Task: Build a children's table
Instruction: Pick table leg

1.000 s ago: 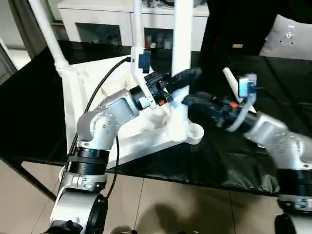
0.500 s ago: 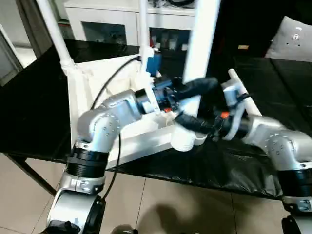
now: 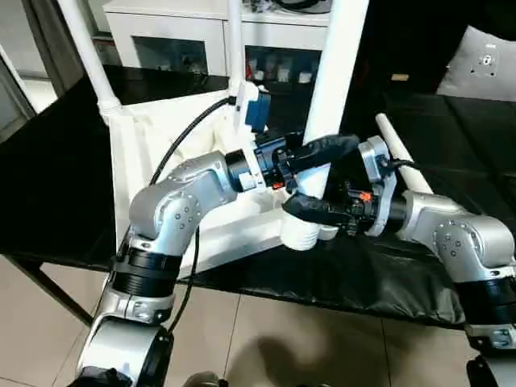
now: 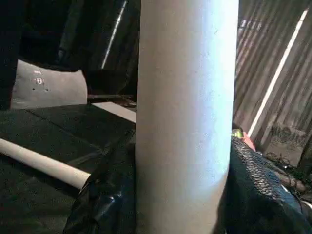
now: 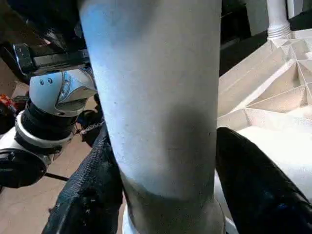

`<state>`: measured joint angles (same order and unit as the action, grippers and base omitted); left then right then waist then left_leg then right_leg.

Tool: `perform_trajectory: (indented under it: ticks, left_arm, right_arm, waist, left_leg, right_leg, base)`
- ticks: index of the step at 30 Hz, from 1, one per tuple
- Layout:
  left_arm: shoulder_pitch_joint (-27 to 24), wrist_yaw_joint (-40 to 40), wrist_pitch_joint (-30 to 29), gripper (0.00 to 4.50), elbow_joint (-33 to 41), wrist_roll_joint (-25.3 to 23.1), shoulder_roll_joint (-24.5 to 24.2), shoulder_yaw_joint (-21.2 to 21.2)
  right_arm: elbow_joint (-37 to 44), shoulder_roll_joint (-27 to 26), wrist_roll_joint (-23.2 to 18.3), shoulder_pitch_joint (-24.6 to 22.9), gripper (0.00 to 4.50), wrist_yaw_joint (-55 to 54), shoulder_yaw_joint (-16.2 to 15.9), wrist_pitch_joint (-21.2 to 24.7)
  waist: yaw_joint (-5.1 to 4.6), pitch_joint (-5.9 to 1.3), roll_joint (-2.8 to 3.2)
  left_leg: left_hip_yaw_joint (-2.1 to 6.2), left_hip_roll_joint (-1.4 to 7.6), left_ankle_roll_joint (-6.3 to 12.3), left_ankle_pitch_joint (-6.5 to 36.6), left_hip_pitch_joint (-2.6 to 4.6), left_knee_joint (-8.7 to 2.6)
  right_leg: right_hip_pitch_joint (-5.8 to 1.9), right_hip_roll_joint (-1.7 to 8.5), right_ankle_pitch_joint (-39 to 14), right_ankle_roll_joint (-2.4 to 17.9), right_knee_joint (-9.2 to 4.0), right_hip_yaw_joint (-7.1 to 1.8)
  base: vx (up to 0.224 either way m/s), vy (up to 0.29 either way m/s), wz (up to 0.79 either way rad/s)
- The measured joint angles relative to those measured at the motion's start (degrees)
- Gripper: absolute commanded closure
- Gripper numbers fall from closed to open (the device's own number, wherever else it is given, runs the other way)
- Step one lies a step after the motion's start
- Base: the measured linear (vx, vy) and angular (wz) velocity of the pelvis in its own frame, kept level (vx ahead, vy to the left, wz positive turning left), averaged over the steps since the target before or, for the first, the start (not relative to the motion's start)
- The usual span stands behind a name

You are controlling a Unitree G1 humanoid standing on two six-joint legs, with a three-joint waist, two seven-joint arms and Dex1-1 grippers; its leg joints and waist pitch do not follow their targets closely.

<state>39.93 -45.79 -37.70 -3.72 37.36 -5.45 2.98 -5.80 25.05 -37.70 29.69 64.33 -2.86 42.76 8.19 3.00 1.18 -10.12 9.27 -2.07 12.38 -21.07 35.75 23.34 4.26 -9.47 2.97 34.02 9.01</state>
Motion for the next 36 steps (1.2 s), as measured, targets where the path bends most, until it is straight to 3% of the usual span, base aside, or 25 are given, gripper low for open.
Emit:
perform_trajectory:
  ticks: [3,5,7,12,18,22,24,28,36]
  left_arm:
    - [0.0,0.99,0.07,2.62,-0.04,-0.02,0.1,-0.04]
    - [0.0,1.77,-0.16,2.06,-0.16,0.02,0.43,-0.37]
    - [0.0,2.52,-0.14,1.92,-0.54,0.05,0.94,-0.92]
    - [-0.18,4.15,1.57,1.51,-1.06,-1.3,1.41,-0.95]
    - [-1.21,8.33,7.75,1.12,-0.73,-4.55,2.75,-1.53]
    - [-1.21,13.32,11.46,1.12,-0.14,-7.28,4.75,-2.76]
    - [-1.23,16.36,13.34,1.46,-0.14,-8.92,6.17,-2.98]
    - [-2.34,18.77,15.04,1.51,-0.36,-11.8,7.14,-0.68]
    - [-3.26,20.05,15.49,2.28,-1.11,-12.98,8.42,0.26]
  right_arm:
    - [0.0,-0.28,0.13,-0.12,2.31,-0.11,0.0,-0.72]
    - [0.0,-0.51,0.31,-0.14,2.43,-0.4,0.04,-1.11]
    - [-0.07,-1.07,0.69,-0.2,2.5,-1.21,0.16,-1.94]
    - [-1.07,-3.32,2.36,-0.21,2.55,-4.52,0.22,-4.61]
    - [-2.51,-4.92,5.07,-0.42,2.57,-10.0,0.99,-7.44]
    - [-3.81,-6.11,7.22,-0.45,2.57,-12.93,1.22,-9.7]
    - [-4.52,-6.89,8.29,-0.45,2.57,-14.46,1.22,-10.66]
    - [-5.18,-7.52,8.88,-0.45,2.57,-15.65,1.21,-11.29]
    - [-5.66,-8.02,10.23,-0.45,2.57,-15.95,1.21,-12.37]
  waist:
    - [-0.01,0.0,0.0]
    - [-0.01,0.0,0.0]
    - [-0.02,0.0,0.0]
    - [-0.07,0.0,0.0]
    - [0.01,0.0,0.0]
    - [-0.06,0.0,0.0]
    - [-0.05,0.0,0.0]
    - [-0.07,0.0,0.0]
    - [-0.12,0.0,0.0]
  left_leg:
    - [0.0,0.0,0.0,0.0,0.01,0.0]
    - [0.0,0.0,0.0,0.0,0.0,0.0]
    - [0.0,0.0,0.0,0.0,0.0,0.0]
    - [0.0,0.0,0.0,0.0,0.0,0.0]
    - [0.01,0.0,0.0,0.0,0.01,0.0]
    - [0.0,0.0,0.0,0.0,0.0,0.0]
    - [0.0,0.0,0.0,0.0,0.0,0.0]
    - [0.0,0.0,0.0,0.0,0.0,0.0]
    - [0.0,0.0,0.0,0.0,0.0,0.0]
  right_leg:
    - [0.0,0.0,0.0,0.0,0.0,0.0]
    - [0.0,0.0,0.0,0.0,0.0,0.0]
    - [0.0,0.0,0.0,0.0,0.0,0.0]
    - [0.0,0.0,0.0,0.0,0.0,0.0]
    - [0.0,0.0,0.0,0.0,-0.02,0.0]
    - [0.0,0.0,0.0,0.0,-0.01,0.0]
    - [0.0,0.0,0.0,0.0,-0.02,0.0]
    - [0.0,0.0,0.0,0.0,-0.02,0.0]
    - [0.0,0.0,0.01,-0.01,-0.02,0.01]
  base:
    - [0.0,0.0,0.0]
    - [0.0,0.0,0.0]
    - [0.0,0.0,0.0]
    - [0.0,0.0,0.0]
    - [0.0,0.0,0.0]
    - [0.0,0.0,0.0]
    - [0.0,0.0,0.0]
    - [0.0,0.0,0.0]
    - [0.0,0.0,0.0]
